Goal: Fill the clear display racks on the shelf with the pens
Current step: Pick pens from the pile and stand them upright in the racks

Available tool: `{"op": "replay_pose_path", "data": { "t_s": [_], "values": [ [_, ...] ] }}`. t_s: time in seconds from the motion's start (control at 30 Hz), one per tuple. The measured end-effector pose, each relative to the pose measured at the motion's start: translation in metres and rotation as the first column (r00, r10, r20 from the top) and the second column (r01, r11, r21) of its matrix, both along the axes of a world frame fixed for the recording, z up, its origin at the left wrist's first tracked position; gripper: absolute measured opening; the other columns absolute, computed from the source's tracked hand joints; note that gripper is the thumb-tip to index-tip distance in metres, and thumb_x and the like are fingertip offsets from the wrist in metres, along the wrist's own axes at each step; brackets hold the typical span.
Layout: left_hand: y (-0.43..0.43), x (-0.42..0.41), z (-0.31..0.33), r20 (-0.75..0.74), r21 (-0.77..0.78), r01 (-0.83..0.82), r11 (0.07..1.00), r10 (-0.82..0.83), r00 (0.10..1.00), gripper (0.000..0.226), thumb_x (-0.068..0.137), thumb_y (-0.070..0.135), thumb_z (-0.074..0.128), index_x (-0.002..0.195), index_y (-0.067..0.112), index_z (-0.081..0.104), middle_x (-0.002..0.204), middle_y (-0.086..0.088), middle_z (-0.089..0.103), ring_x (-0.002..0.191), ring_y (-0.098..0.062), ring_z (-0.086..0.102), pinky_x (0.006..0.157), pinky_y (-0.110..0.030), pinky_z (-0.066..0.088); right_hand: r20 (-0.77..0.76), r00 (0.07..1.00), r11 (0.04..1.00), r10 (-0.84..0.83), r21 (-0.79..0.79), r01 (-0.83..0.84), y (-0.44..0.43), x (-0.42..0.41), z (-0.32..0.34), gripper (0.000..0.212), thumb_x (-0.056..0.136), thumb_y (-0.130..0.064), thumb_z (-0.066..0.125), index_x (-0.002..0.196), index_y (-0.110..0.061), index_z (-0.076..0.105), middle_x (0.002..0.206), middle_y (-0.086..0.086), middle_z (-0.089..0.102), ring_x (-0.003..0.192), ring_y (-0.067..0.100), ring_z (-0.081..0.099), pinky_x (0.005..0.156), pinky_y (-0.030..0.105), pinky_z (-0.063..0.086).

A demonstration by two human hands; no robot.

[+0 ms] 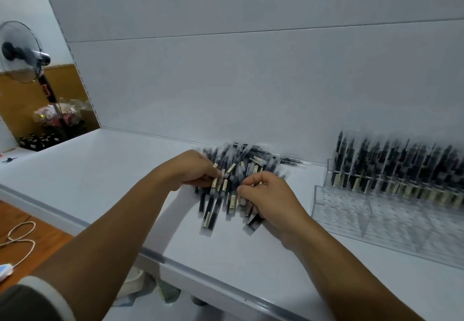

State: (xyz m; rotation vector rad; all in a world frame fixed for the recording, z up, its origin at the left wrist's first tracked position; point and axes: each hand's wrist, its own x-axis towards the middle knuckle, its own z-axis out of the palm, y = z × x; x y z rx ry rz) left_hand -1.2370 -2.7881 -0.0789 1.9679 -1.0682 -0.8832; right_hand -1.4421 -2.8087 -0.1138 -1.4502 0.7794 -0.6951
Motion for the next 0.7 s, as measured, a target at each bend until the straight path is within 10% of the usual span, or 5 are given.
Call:
{"op": "replay_pose_path", "data": {
  "t_s": [0.27,0.7],
  "values": [
    [0.015,-0.016,0.005,-0.258,-0.294,-0.010,0.956,-0.069,0.964,0.015,0.093,0.013,0.061,0.102,0.010,0.073,0.087,-0.005,0.073,0.073,-0.010,0.069,0.061,-0.018,0.053,0.052,0.999,0.986,0.006,0.166,-0.015,-0.002,-0.004,0.011,0.014,0.086,-0.014,0.065,0.099,-0.015,0.071,0.067,-0.001,0.065,0.043,0.003,0.042,0.045,0.018,0.036],
    [-0.035,-0.134,0.012,-0.396,-0.618,0.078,0.783,-0.394,0.829,0.020,0.095,0.023,0.056,0.110,0.022,0.070,0.099,0.005,0.074,0.087,-0.005,0.069,0.066,-0.014,0.051,-0.049,0.949,0.888,-0.312,-0.371,0.273,-0.039,-0.138,0.070,0.008,0.092,-0.026,0.064,0.090,-0.018,0.067,0.079,-0.002,0.074,0.065,0.009,0.067,0.054,0.023,0.049]
  ]
}}
